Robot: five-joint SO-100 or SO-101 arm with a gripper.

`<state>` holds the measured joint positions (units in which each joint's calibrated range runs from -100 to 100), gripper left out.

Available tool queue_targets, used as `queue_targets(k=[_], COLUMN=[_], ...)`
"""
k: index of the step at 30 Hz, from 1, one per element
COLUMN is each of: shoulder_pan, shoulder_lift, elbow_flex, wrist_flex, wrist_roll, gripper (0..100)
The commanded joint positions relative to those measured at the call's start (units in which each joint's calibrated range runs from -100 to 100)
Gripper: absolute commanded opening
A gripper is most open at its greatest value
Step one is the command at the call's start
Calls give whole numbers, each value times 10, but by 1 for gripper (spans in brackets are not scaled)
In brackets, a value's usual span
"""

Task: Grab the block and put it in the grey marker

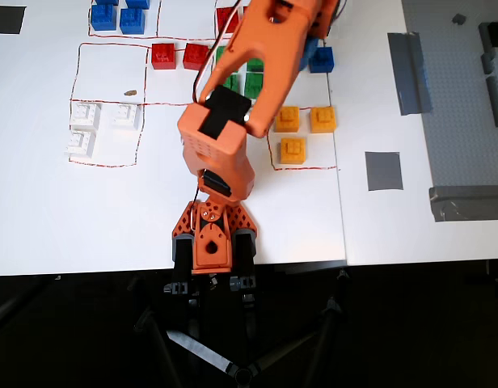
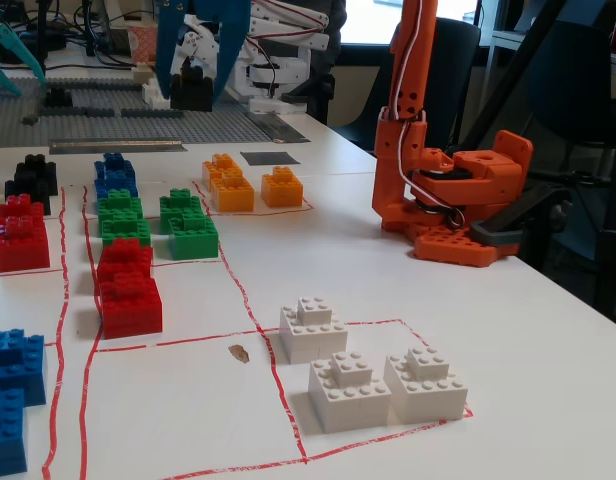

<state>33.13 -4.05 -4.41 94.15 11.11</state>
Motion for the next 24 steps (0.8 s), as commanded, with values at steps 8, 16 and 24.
queue_targets(k=[8, 16, 24], shoulder_pan=[242, 373, 437], shoulder_lift=[21, 113, 209], elbow_flex=[-28, -84, -175], wrist_flex=[-51, -98, -143], wrist_roll=[97, 157, 190], gripper=[0, 0, 0])
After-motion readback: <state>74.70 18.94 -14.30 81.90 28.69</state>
